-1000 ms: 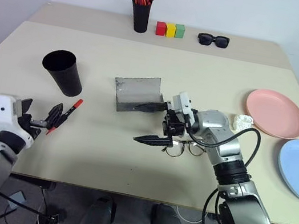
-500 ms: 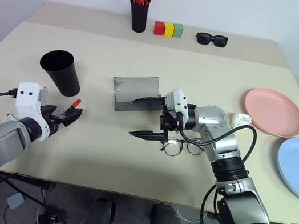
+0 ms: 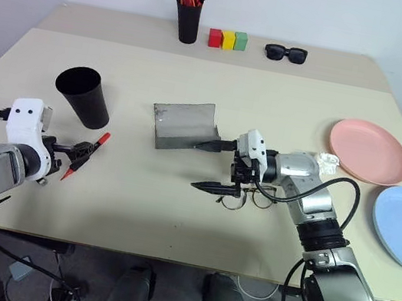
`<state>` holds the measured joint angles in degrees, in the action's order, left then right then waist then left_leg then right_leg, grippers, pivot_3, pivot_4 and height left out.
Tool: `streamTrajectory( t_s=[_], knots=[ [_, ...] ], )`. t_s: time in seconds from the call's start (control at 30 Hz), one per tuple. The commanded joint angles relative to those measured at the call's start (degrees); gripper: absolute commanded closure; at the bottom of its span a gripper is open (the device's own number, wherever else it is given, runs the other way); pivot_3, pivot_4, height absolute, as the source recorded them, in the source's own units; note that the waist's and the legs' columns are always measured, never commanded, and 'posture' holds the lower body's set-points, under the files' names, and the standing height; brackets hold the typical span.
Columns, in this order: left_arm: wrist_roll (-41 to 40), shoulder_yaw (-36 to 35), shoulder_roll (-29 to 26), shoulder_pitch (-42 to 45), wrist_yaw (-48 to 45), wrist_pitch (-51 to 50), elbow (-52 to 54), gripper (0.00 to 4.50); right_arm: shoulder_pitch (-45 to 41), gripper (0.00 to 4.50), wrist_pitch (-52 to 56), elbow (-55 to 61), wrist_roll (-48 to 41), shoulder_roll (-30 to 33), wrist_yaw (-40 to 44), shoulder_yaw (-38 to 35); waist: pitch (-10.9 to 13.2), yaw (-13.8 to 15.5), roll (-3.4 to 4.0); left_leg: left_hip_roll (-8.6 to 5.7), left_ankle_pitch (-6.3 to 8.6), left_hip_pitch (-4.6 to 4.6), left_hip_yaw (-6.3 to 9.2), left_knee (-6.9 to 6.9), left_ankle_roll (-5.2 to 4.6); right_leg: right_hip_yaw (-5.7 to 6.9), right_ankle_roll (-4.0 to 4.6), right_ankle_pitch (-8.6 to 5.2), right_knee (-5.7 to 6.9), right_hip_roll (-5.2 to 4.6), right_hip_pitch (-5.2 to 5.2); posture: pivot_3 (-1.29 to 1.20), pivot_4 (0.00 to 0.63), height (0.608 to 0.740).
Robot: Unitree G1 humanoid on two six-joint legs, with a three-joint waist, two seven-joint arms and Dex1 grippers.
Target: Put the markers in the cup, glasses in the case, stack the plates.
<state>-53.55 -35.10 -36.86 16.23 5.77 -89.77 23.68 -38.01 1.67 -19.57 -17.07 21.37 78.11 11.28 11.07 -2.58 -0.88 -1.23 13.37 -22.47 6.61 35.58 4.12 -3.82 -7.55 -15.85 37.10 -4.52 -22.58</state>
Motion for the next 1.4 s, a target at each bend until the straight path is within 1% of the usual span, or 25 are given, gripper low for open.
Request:
streamTrajectory(
  t_s=[0.03,0.2,0.3,0.4,0.57,0.8,1.13,1.23,1.37,1.4],
  knots=[
    [0.9,-1.7,0.0,1.9,0.2,-2.7,-3.1,0.0,-0.3,0.03,-1.4,0.5,-1.1,0.3,-0.1,-2.0,0.0,-0.1,0.0,0.0,0.0,0.0,0.0,-0.01,0.0,0.0,0.0,0.0,0.0,0.0,-0.01,0.0,0.15,0.74],
    [2.3,-0.3,-0.4,4.5,1.5,-2.7,-7.3,0.0,-0.5,0.03,-1.6,0.5,-1.0,0.0,-0.5,-2.3,0.0,0.0,-0.02,0.0,-0.04,-0.01,0.01,-0.05,0.07,0.0,0.0,0.0,0.0,0.0,-0.05,0.0,0.15,0.74],
    [2.8,0.9,-0.7,7.2,3.0,-2.7,-11.8,0.0,-0.5,0.03,-1.5,0.8,-1.0,-0.2,-0.9,-2.3,0.0,0.1,-0.03,-0.01,-0.08,-0.01,0.02,-0.05,0.15,0.01,0.0,0.0,0.0,-0.02,-0.03,0.0,0.15,0.74],
    [3.3,2.8,-2.7,9.8,3.7,-2.7,-16.4,0.0,-0.1,0.03,-1.4,1.1,-1.0,-0.3,-1.0,-2.1,0.0,0.0,-0.03,-0.01,-0.09,-0.01,0.02,-0.06,0.17,0.01,-0.01,0.01,0.0,-0.02,-0.03,0.0,0.15,0.74],
    [1.6,6.6,-6.5,13.1,3.7,-2.7,-21.3,0.0,0.2,0.03,-1.0,1.9,-1.2,0.0,-1.4,-2.3,0.0,-0.1,-0.06,-0.01,-0.15,-0.01,0.03,-0.25,0.27,0.01,-0.01,0.01,0.0,-0.02,-0.13,0.0,0.15,0.74],
    [-4.0,13.1,-10.5,17.8,3.8,-2.7,-25.9,0.0,0.7,0.03,-1.1,2.3,-1.3,0.2,-2.1,-2.5,0.0,0.0,-0.08,-0.01,-0.2,-0.02,0.04,-0.35,0.35,0.0,-0.01,0.01,0.01,-0.03,-0.18,0.0,0.15,0.74],
    [-13.9,21.7,-14.3,24.0,9.1,-2.7,-33.9,0.0,1.0,0.03,-1.1,3.0,-1.3,0.1,-2.9,-2.5,0.0,-0.1,-0.09,-0.01,-0.21,-0.02,0.04,-0.37,0.36,0.01,-0.01,0.01,0.04,-0.03,-0.21,0.0,0.15,0.74],
    [-17.4,23.5,-16.0,24.6,12.2,-2.7,-36.1,0.77,1.2,0.0,-1.0,3.3,-1.4,0.3,-3.1,-2.6,0.0,-0.1,-0.09,-0.01,-0.21,-0.02,0.05,-0.38,0.36,0.0,-0.01,0.01,0.05,-0.03,-0.23,0.0,0.15,0.74],
    [-21.6,24.6,-17.1,25.1,16.7,-2.7,-38.4,2.91,1.5,0.0,-0.9,3.6,-1.5,0.6,-3.3,-2.7,0.1,0.0,-0.1,-0.01,-0.22,-0.02,0.05,-0.37,0.37,0.0,-0.01,0.01,0.05,-0.03,-0.22,0.0,0.15,0.74],
    [-22.5,24.9,-17.4,25.1,17.7,-2.7,-38.8,3.38,1.6,0.0,-0.9,3.7,-1.5,0.6,-3.4,-2.7,0.1,0.0,-0.1,-0.01,-0.22,-0.02,0.05,-0.37,0.37,0.0,-0.01,0.01,0.05,-0.04,-0.22,0.0,0.15,0.74]
  ],
)
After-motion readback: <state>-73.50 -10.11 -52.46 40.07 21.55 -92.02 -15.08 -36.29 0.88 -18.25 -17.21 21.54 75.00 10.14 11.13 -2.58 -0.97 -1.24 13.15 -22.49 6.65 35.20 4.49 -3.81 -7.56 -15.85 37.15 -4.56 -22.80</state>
